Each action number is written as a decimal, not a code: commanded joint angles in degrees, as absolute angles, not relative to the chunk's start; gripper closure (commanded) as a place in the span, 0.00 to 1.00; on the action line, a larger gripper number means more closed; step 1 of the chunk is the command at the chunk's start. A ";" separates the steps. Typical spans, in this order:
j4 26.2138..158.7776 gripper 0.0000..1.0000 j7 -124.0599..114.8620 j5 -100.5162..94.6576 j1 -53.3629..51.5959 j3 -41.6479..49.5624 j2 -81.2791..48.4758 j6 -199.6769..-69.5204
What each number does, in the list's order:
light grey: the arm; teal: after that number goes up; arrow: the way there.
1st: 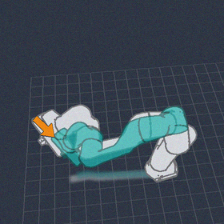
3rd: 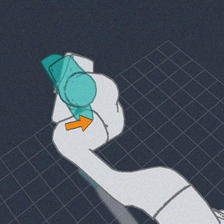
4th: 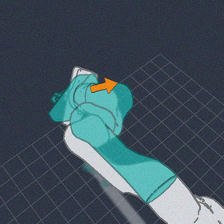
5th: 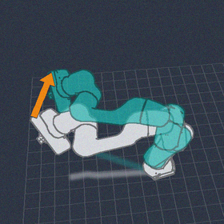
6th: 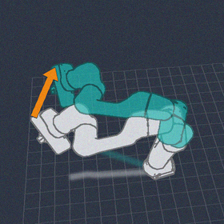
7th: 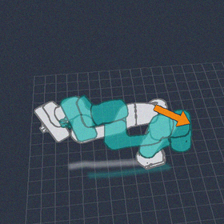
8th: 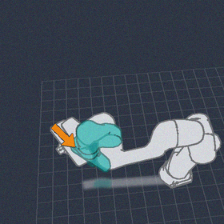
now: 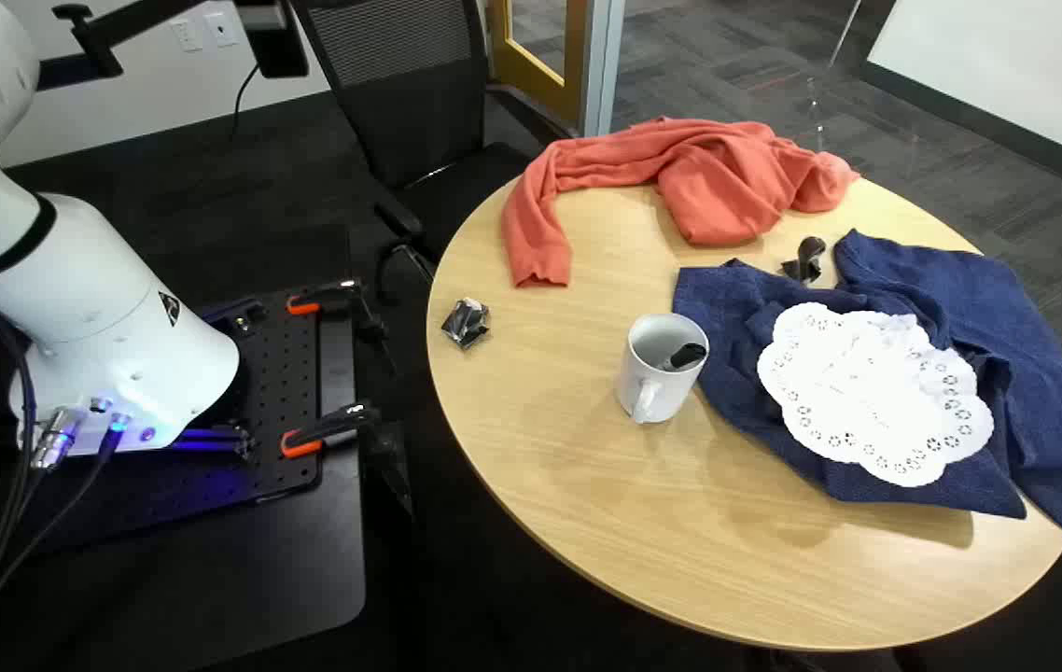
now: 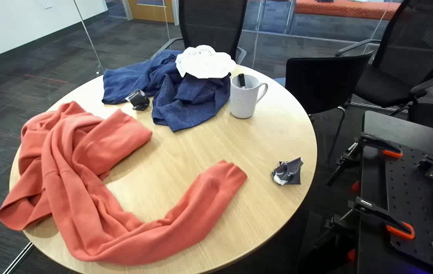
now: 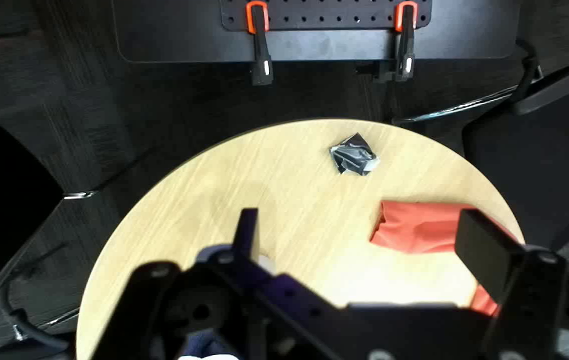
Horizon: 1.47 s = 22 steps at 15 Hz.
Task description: Pick up the pen from the mug cup and put it on the table.
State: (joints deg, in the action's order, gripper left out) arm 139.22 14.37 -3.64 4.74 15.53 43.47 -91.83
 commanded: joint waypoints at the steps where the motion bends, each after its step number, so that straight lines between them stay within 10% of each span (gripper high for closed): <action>1: 139.09 0.00 14.80 -3.27 5.50 15.00 43.27 -91.74; 22: 139.45 0.00 5.48 -0.24 5.39 11.18 30.43 -111.42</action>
